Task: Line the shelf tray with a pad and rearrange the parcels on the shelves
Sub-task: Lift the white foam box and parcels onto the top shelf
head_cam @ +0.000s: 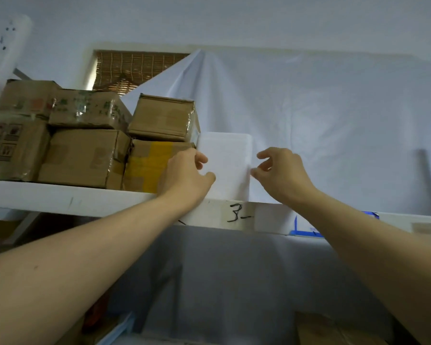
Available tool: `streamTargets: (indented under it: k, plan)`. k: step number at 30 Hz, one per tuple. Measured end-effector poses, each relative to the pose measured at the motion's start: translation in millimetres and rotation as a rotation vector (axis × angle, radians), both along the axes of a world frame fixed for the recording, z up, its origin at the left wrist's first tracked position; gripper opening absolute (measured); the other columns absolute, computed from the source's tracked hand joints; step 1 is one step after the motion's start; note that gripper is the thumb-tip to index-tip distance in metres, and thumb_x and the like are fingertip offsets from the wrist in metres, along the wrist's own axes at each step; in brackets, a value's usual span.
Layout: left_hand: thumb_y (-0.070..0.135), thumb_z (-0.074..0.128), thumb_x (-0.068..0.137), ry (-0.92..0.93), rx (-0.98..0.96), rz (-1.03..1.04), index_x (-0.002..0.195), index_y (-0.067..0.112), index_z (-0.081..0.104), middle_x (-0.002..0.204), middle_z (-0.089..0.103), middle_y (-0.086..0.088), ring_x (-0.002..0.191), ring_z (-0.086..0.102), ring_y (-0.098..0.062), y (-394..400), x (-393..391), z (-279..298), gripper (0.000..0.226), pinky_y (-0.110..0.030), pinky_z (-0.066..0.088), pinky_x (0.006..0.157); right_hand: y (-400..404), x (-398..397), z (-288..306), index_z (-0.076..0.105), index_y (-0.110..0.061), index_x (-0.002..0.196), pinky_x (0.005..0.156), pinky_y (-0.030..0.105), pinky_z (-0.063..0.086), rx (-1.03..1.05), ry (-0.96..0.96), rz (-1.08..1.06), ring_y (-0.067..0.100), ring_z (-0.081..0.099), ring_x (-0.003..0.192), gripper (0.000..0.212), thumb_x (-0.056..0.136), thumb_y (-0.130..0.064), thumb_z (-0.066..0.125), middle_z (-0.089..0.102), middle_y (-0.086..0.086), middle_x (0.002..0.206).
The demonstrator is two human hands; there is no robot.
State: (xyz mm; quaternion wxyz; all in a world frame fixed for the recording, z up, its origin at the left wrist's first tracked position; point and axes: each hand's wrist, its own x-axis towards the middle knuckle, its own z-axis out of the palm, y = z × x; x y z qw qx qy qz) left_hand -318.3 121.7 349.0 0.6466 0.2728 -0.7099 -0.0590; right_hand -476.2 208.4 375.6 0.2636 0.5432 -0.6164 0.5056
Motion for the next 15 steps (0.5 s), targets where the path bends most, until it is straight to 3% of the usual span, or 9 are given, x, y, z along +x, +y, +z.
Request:
streamTargets:
  k: [4,7,9,12,15]
  plan:
    - [0.028,0.068,0.090,0.151,-0.229,-0.078,0.108,0.027,0.059,0.098,0.060,0.008,0.083,0.057,-0.012,35.1,-17.4,-37.7,0.020,-0.028,0.052,0.070,35.8,-8.4,-38.4,0.068,-0.016,0.116,0.083,0.036,0.053,-0.317,0.244,0.003,0.015,0.063,0.089,0.023,0.094,-0.023,0.063,0.068,-0.008,0.090]
    - [0.026,0.066,0.089,0.084,-0.426,-0.142,0.102,0.020,0.061,0.089,0.057,0.006,0.072,0.050,-0.008,56.3,-32.3,-84.1,0.015,-0.019,0.044,0.061,67.0,-28.3,-80.4,0.070,-0.013,0.104,0.072,0.034,0.043,-0.481,0.489,-0.120,0.020,0.055,0.080,0.021,0.090,-0.024,0.059,0.065,-0.003,0.081]
    - [0.023,0.063,0.085,0.023,-0.486,-0.164,0.095,0.017,0.063,0.082,0.054,0.006,0.069,0.045,-0.007,65.2,-45.0,-118.7,0.011,-0.022,0.040,0.060,90.9,-50.4,-113.9,0.069,-0.009,0.097,0.069,0.037,0.041,-0.471,0.574,-0.149,0.024,0.052,0.076,0.020,0.089,-0.023,0.058,0.060,0.002,0.078]
    - [0.028,0.060,0.082,-0.082,-0.371,-0.194,0.088,0.022,0.063,0.080,0.053,0.007,0.070,0.045,-0.010,68.2,-71.9,-171.2,0.008,-0.030,0.040,0.064,125.9,-91.5,-167.4,0.066,-0.010,0.092,0.069,0.034,0.036,-0.283,0.555,-0.199,0.020,0.048,0.077,0.022,0.088,-0.027,0.054,0.049,-0.003,0.082]
    - [0.031,0.068,0.087,-0.235,0.027,-0.244,0.094,0.026,0.061,0.092,0.058,0.005,0.078,0.051,-0.013,68.7,-103.5,-219.0,0.012,-0.033,0.044,0.072,150.6,-135.8,-214.8,0.064,-0.015,0.099,0.070,0.034,0.044,-0.022,0.309,-0.297,0.016,0.049,0.084,0.025,0.091,-0.036,0.053,0.048,-0.006,0.090]
